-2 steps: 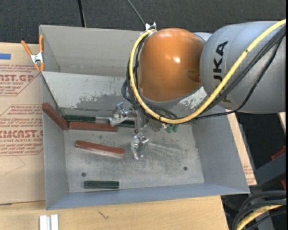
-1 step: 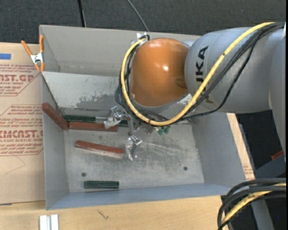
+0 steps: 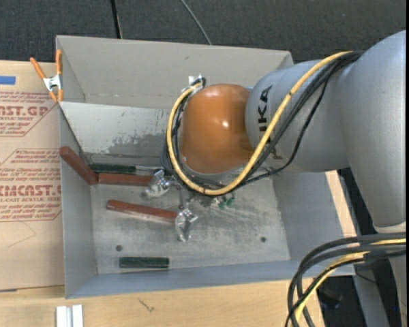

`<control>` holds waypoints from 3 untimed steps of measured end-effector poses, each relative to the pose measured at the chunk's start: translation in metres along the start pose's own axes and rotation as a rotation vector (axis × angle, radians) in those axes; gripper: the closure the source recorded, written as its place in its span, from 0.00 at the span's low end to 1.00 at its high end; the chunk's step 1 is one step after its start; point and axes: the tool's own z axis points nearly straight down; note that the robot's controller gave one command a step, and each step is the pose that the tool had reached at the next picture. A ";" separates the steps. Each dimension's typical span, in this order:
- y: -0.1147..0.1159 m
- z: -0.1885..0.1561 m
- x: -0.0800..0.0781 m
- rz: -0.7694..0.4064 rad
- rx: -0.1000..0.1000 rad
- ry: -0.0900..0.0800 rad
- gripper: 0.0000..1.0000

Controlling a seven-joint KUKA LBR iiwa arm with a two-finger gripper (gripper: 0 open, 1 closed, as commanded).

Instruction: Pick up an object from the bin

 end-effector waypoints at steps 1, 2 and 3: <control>-0.002 0.052 -0.015 0.037 0.001 -0.014 1.00; -0.002 0.052 -0.015 0.037 0.001 -0.014 1.00; -0.014 -0.017 -0.007 0.057 -0.001 0.009 0.00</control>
Offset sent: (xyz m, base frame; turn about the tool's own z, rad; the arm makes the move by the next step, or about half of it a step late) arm 0.0000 0.0000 0.0000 0.0000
